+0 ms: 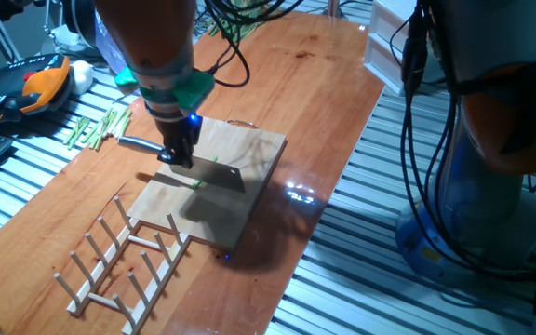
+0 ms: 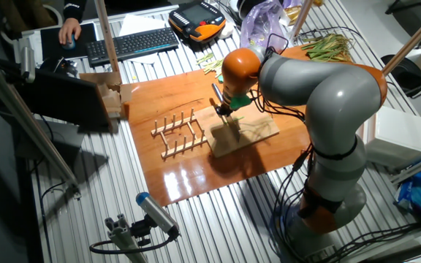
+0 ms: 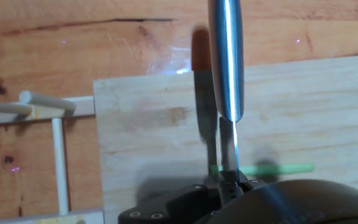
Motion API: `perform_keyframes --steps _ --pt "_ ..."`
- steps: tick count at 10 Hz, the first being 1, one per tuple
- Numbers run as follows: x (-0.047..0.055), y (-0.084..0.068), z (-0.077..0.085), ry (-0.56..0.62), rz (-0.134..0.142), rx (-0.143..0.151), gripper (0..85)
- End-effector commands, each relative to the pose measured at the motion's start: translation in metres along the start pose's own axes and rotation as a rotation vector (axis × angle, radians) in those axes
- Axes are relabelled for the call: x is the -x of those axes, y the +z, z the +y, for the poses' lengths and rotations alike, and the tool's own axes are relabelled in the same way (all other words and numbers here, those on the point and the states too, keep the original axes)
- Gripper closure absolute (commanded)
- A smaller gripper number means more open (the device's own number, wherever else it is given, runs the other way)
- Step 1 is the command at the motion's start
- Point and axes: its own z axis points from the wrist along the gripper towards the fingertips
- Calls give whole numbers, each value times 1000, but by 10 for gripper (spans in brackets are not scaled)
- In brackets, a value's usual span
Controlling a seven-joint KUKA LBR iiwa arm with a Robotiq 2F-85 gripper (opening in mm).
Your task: Chop the green garlic
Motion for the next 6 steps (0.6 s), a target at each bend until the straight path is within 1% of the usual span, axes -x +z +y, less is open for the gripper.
perform_keyframes --steps 1,6 --pt "-2 1 -1 -3 0 -3 850" --pt "-13 10 -1 -7 -3 2 850"
